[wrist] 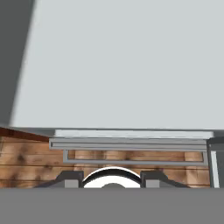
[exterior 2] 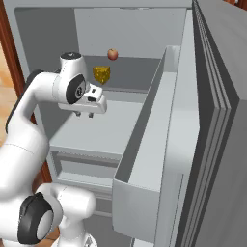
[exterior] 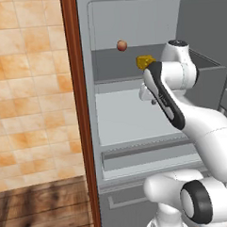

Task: Pick the cheese from the fridge and the cheese grater from the cabinet and place them next to the salad bowl.

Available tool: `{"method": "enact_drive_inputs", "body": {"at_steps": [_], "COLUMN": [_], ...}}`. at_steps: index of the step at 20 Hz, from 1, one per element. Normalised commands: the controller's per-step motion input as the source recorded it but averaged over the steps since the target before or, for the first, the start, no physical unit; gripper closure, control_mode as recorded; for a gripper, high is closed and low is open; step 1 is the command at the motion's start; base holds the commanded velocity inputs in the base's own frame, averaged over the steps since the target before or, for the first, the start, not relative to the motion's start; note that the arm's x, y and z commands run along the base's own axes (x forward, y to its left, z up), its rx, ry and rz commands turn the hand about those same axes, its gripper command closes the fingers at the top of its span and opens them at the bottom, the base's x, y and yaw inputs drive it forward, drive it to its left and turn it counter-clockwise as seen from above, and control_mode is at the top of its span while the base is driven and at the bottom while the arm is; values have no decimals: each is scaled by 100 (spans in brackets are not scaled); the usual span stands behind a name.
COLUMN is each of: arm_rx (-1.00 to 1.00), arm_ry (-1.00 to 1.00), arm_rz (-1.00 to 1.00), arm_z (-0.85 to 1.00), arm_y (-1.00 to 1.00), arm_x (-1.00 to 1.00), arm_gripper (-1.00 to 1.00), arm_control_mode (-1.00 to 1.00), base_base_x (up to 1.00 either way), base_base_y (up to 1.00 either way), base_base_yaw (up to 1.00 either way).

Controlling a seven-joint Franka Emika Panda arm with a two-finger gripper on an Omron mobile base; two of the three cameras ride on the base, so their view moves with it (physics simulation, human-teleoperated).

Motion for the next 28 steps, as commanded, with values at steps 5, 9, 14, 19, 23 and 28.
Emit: {"method": "enact_drive_inputs", "body": {"at_steps": [5, 9, 14, 19, 23, 28], "arm_rx": [0, -5, 0, 0, 0, 0], "arm_ry": [-1, 0, -9, -20, -25, -5], "arm_rz": [-3, -12, -5, 0, 0, 3], "arm_z": [-7, 19, 69, 54, 32, 14], "arm_y": [3, 2, 0, 0, 0, 0], "arm_x": [-4, -13, -1, 21, 30, 58], "arm_gripper": [-100, -100, -100, -100, -100, -100], "arm_control_mode": [-100, -100, -100, -100, -100, -100], "base_base_x": [0, 0, 0, 0, 0, 0], "base_base_y": [0, 0, 0, 0, 0, 0], "base_base_yaw": [0, 0, 0, 0, 0, 0]}}
